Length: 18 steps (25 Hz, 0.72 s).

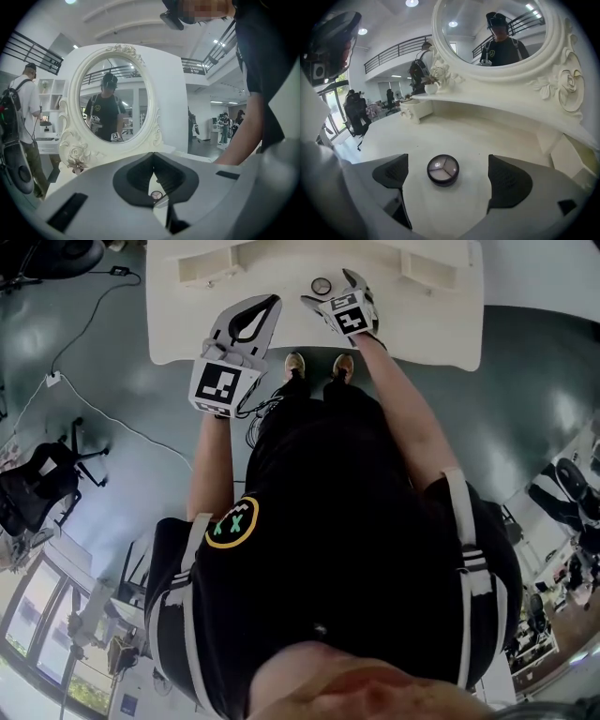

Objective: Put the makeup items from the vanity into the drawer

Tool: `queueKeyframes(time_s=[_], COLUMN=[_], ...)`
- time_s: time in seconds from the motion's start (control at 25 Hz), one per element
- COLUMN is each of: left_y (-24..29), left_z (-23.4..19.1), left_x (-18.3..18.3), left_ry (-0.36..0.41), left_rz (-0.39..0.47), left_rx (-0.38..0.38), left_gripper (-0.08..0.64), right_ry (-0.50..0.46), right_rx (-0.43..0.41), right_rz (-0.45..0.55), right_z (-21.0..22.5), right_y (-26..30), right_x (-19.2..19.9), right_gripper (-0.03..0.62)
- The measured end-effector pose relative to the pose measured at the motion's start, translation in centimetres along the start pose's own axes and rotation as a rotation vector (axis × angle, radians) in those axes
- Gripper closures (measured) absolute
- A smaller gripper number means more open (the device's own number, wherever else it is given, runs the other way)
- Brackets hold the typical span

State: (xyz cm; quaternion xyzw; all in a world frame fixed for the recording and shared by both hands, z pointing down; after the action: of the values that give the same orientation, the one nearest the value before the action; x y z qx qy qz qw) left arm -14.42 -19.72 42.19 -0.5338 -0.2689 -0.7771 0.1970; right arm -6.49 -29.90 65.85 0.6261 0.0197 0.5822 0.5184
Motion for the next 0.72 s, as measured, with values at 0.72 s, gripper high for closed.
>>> queueKeyframes(time_s=[0.72], left_y=[-0.2], left_z=[-1.0], left_x=[0.1], left_ry=[-0.002], left_rz=[-0.009], left_rx=[-0.022], left_gripper=[0.541], right_ry=[-0.04], right_rx=[-0.022], right_rz=[-0.067], right_z=[-0.2], right_y=[0.9], right_x=[1.2], right_gripper=[0.203])
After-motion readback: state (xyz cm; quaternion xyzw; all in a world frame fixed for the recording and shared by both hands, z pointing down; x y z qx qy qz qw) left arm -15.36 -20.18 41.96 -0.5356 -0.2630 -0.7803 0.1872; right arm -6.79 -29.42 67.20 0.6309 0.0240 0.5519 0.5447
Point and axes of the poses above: the fingertips, and each gripper's own axes: y forward along the fingers, z to its right, x out of its underside, the point moved 2 cm from there along -y, backward along the fingers, and after that the axes turned 13 degrees about y, right-handed, at the moved point
